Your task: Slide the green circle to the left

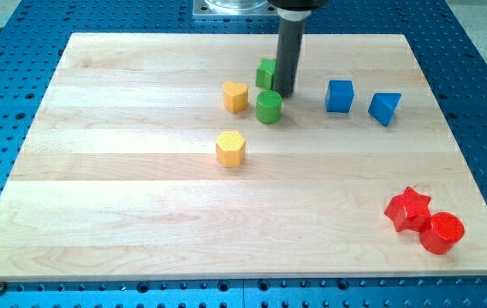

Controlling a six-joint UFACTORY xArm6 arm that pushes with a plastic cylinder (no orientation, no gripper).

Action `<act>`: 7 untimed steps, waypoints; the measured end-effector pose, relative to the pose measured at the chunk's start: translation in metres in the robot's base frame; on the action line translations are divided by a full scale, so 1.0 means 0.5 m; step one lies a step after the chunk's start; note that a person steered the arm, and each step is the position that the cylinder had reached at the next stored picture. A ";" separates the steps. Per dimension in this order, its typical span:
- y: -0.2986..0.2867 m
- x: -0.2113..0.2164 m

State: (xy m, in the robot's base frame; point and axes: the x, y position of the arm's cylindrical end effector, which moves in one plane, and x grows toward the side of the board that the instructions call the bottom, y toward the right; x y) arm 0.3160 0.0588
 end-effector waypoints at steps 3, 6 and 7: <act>0.036 0.118; -0.130 0.140; -0.215 0.040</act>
State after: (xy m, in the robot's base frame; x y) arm 0.3361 -0.0485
